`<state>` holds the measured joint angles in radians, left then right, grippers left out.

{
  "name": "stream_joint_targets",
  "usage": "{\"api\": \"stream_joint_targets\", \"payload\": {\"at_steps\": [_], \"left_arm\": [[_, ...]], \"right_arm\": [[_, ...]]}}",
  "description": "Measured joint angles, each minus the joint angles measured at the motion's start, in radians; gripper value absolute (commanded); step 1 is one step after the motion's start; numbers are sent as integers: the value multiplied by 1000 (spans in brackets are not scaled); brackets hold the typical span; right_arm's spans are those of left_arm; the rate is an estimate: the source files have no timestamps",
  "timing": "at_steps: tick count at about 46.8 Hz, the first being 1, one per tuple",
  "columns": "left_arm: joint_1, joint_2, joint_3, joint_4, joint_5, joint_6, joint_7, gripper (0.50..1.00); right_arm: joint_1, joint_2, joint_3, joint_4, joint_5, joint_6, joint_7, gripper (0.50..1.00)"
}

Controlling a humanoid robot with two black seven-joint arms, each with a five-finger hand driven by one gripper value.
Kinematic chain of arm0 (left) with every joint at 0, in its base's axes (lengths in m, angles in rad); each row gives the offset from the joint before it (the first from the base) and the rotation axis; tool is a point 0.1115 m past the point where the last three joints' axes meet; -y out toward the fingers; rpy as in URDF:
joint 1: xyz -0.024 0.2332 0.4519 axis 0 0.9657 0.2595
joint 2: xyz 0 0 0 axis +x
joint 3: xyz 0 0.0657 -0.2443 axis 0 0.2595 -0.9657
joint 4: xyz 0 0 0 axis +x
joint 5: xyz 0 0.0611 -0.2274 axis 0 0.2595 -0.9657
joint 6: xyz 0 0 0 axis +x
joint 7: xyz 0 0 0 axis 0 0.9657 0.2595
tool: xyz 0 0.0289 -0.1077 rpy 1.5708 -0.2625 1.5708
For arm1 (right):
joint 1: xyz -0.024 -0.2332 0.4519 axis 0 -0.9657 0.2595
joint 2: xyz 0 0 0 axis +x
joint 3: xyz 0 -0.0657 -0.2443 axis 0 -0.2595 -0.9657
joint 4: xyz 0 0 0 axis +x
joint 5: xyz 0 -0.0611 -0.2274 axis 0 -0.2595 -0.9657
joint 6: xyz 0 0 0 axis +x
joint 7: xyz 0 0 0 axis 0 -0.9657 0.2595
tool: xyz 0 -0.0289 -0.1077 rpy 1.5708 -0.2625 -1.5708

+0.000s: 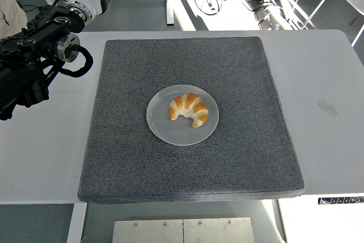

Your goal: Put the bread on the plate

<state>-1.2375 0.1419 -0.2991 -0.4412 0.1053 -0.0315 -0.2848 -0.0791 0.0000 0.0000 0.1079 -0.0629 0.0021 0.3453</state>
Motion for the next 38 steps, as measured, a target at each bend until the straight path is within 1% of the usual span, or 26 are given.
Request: {"api": "stream_joint_targets", "payload": {"at_steps": [4,7,9,14,19,24,30,38], "left_arm": [[27,0,-58,10,-75,-4,4,983],[53,0,-115,24,-121,-23,4,984],[71,-1,-157,26,-141,-50,3,983],[119,-21,-295,29,-163,-142,3,984],[142,-29,-374,29,-165,-192,4,984],[164,-32,-393,27,-172,-200,8,984],[188,-58,-390,20,-173,-200,24,984],[191,-70,-393,18,-173,-199,30,984]], "right_arm": [[0,0,0,6,0,2,0,1000],[1,0,0,8,0,2,0,1000],[1,0,0,8,0,3,0,1000],[-1,0,0,4,0,3,0,1000],[0,0,-1,-1,0,2,0,1000],[2,0,-1,1,0,1,0,1000],[1,0,-1,2,0,4,-2,1000],[-7,0,-1,1,0,6,-2,1000]]}}
